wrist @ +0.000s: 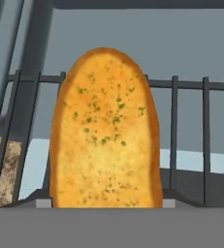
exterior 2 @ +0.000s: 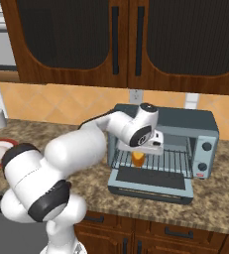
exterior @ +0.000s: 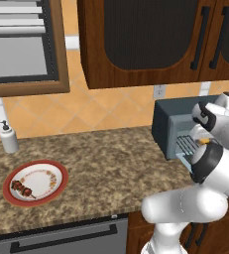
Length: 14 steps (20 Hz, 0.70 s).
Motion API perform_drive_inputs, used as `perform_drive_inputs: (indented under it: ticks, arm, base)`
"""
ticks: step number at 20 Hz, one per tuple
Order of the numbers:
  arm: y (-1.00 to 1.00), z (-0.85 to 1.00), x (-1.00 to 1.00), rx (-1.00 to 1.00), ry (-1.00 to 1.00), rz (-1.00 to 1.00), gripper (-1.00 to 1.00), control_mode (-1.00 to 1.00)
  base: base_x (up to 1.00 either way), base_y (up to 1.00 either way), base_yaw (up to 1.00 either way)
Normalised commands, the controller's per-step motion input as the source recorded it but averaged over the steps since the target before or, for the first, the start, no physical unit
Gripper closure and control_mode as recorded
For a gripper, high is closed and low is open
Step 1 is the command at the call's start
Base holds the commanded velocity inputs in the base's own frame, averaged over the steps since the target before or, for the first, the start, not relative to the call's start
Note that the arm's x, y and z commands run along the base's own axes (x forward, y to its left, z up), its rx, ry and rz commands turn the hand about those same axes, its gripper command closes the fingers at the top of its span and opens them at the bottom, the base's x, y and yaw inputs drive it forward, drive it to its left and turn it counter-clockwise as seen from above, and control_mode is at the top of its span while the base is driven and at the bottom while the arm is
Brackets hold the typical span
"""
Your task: Pick up the kebab skewer and baguette bread, and place them inside the toaster oven. Close the toaster oven door and start by setting the timer.
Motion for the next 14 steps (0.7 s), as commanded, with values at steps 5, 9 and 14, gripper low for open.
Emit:
perform_drive_inputs:
  ticks: [5,9,14]
  arm:
    - [0.1,-0.23,0.0,0.0,0.0,-0.01,1.0,-1.0]
    - [0.38,-0.49,0.0,0.0,0.0,-0.04,1.0,-1.0]
    - [0.19,-0.41,-0.01,0.0,-0.01,-0.04,1.0,-1.0]
  base:
    - [0.0,0.0,0.0]
    - [0.0,0.0,0.0]
    - [0.0,0.0,0.0]
